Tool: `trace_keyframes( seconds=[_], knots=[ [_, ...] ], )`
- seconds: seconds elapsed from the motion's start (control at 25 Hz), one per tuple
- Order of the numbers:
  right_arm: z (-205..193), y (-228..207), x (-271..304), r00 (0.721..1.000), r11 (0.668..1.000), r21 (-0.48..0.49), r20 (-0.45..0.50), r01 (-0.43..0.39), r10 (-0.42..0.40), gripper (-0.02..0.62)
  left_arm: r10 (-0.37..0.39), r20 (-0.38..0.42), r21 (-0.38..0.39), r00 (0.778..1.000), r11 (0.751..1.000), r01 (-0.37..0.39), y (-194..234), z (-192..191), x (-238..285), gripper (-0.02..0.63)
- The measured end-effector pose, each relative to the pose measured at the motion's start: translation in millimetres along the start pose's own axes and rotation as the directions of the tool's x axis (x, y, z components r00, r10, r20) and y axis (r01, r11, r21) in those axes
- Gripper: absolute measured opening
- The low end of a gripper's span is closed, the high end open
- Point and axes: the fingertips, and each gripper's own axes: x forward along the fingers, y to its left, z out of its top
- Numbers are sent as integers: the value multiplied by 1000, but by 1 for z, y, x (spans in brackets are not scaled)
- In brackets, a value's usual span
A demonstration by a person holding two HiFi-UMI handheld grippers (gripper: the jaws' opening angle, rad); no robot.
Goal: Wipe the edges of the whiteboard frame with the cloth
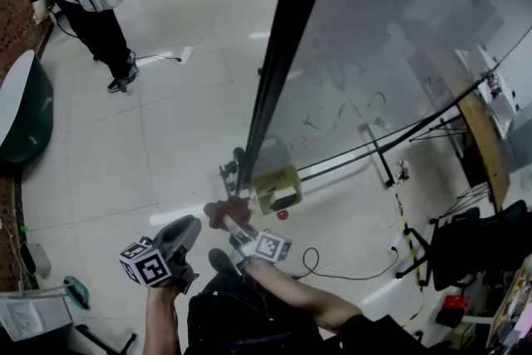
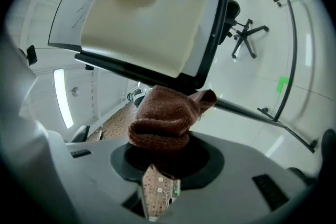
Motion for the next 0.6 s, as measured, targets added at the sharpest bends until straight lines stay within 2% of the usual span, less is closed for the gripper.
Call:
trace_keyframes(
  seconds=[0.12, 0.2, 0.32, 0.44, 0.52, 0.6],
  knots=[
    [10, -10, 6, 996, 994, 95, 70, 52, -59, 129, 32, 17, 39, 999, 999, -33, -7, -1, 0, 101],
    [17, -17, 13, 992, 992, 106, 97, 67, -78, 129, 33, 31, 39, 999, 999, -34, -8, -5, 2, 101],
    [22, -23, 26, 984, 993, 35, 133, 117, -121, 129, 3, 0, 22, 1000, 1000, -3, -4, -8, 3, 101],
    [20, -36, 33, 970, 979, -42, 152, 200, -192, 129, -53, -52, 19, 997, 998, 54, 2, -2, 5, 101],
    [11, -53, 21, 946, 960, -41, 189, 277, -265, 129, -105, -117, 13, 988, 994, 107, 4, -3, 4, 101],
    [12, -60, 20, 922, 947, -51, 247, 318, -297, 129, -148, -166, 35, 975, 987, 155, 17, 9, 3, 101]
  ],
)
